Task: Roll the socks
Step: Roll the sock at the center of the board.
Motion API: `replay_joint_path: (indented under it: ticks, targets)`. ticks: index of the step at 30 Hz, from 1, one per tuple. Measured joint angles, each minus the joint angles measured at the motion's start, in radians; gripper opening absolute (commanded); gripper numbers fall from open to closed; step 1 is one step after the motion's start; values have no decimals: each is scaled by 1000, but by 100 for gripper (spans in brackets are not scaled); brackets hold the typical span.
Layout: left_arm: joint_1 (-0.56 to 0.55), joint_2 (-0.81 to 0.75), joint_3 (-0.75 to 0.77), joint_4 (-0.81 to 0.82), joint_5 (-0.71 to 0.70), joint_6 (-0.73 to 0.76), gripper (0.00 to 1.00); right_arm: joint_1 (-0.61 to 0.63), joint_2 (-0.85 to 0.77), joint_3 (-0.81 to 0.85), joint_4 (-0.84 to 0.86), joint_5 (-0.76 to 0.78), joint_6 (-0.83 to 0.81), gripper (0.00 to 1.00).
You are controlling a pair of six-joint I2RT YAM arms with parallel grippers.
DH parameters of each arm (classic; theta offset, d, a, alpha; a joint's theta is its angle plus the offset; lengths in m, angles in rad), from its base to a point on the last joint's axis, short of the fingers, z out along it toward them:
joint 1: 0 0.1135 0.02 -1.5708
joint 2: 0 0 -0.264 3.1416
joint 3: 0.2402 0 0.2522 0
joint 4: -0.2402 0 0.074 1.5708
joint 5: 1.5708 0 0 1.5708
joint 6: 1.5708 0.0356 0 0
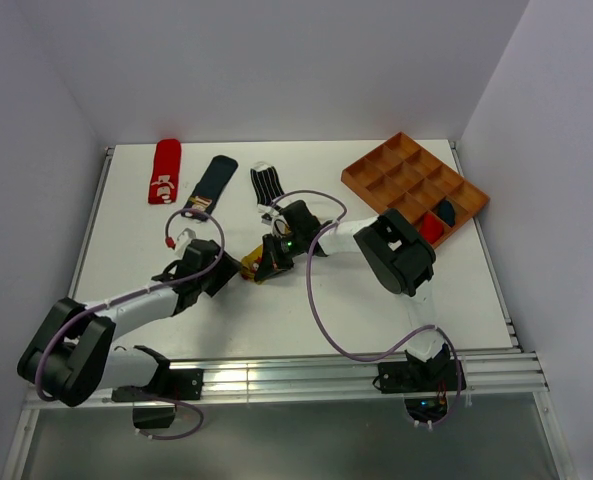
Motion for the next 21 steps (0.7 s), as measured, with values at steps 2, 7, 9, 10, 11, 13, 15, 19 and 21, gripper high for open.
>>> replay_joint_path:
  ticks: [2, 7, 9, 10, 11, 13, 15, 19, 21]
  targets:
    - [-1, 23, 9, 21, -9, -6, 66, 0, 0, -4, 6, -1, 0, 0]
    - [-2, 68, 26, 67, -27, -10, 66, 0, 0, -5, 10, -1, 0, 0]
    - [-2, 80, 27, 85, -29, -10, 65, 0, 0, -7, 13, -2, 0, 0]
    - [-2, 84, 28, 91, -30, -10, 64, 0, 0, -7, 13, -3, 0, 0]
    - [-2, 91, 31, 97, -30, -11, 63, 0, 0, -7, 14, -4, 0, 0]
    - [-3, 109, 43, 102, -29, -14, 59, 0, 0, -8, 16, -4, 0, 0]
    - [-4, 129, 56, 103, -29, -19, 54, 0, 0, -8, 16, -4, 0, 0]
    - [-8, 160, 74, 99, -28, -29, 40, 0, 0, -8, 16, -4, -1, 0]
    - [-11, 171, 84, 85, -29, -29, 33, 0, 0, -8, 16, -4, -2, 0]
